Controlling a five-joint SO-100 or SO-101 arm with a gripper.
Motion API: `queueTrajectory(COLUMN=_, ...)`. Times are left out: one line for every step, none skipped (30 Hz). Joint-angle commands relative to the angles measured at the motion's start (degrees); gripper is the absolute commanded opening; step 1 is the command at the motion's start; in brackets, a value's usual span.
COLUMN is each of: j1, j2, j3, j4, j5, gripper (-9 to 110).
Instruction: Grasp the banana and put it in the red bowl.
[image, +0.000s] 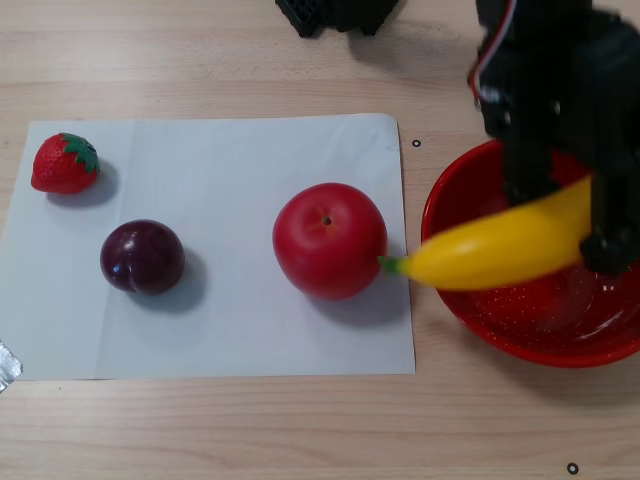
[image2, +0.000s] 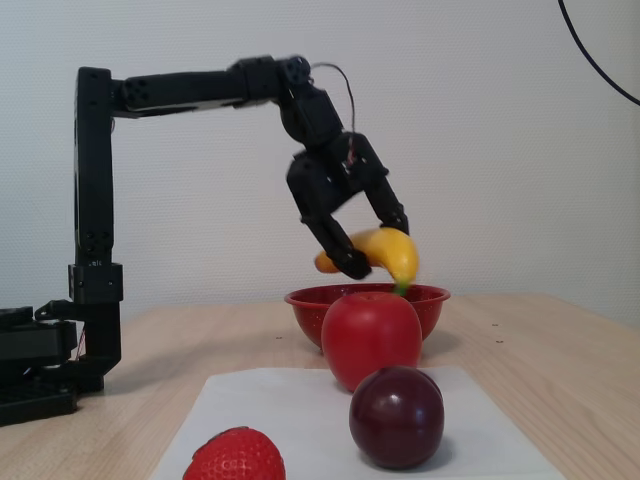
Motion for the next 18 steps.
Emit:
queueTrajectory(j1=0.7, j2=4.0, j3=-1.9, j4=-4.7, j5=2.2, gripper=13)
queueTrajectory(j1=0.9, j2=4.0, j3=-1.2, j4=-5.2, j5=2.5, gripper=14)
queueTrajectory(j1=1.0, j2=4.0, j3=-0.6, j4=-5.6, j5=2.8, gripper=16)
queueTrajectory(j1=1.1, j2=4.1, j3=-0.3, j4=-5.8, j5=3.3, gripper=19)
queueTrajectory(j1=1.2, j2=4.2, j3=0.0, j4=-5.7, j5=3.6, gripper=23)
queueTrajectory(j1=1.4, j2=4.2, j3=0.0, j4=-5.3, j5=3.8, gripper=28)
queueTrajectory(j1=1.5, j2=4.2, j3=-0.2, j4=-4.5, j5=4.0, gripper=33)
queueTrajectory(j1=1.6, j2=4.2, j3=-0.5, j4=-3.3, j5=4.4, gripper=38)
queueTrajectory(j1=1.8, j2=4.0, j3=-1.1, j4=-1.9, j5=4.5, gripper=42)
queueTrajectory(j1=1.8, j2=4.0, j3=-1.9, j4=-0.2, j5=4.2, gripper=44)
queueTrajectory(j1=1.9, j2=3.7, j3=-2.9, j4=1.5, j5=3.8, gripper=45)
queueTrajectory(j1=2.1, j2=3.6, j3=-3.9, j4=2.9, j5=3.3, gripper=45)
queueTrajectory(j1=2.2, j2=3.4, j3=-4.8, j4=4.1, j5=2.9, gripper=46)
queueTrajectory(j1=2.2, j2=3.4, j3=-5.8, j4=5.1, j5=2.5, gripper=45)
queueTrajectory(j1=2.2, j2=3.3, j3=-6.8, j4=6.2, j5=2.0, gripper=44)
queueTrajectory(j1=2.2, j2=3.3, j3=-7.9, j4=7.2, j5=1.6, gripper=42)
queueTrajectory(j1=2.1, j2=3.3, j3=-9.1, j4=8.3, j5=1.1, gripper=40)
queueTrajectory(j1=1.9, j2=3.5, j3=-10.0, j4=9.1, j5=0.6, gripper=38)
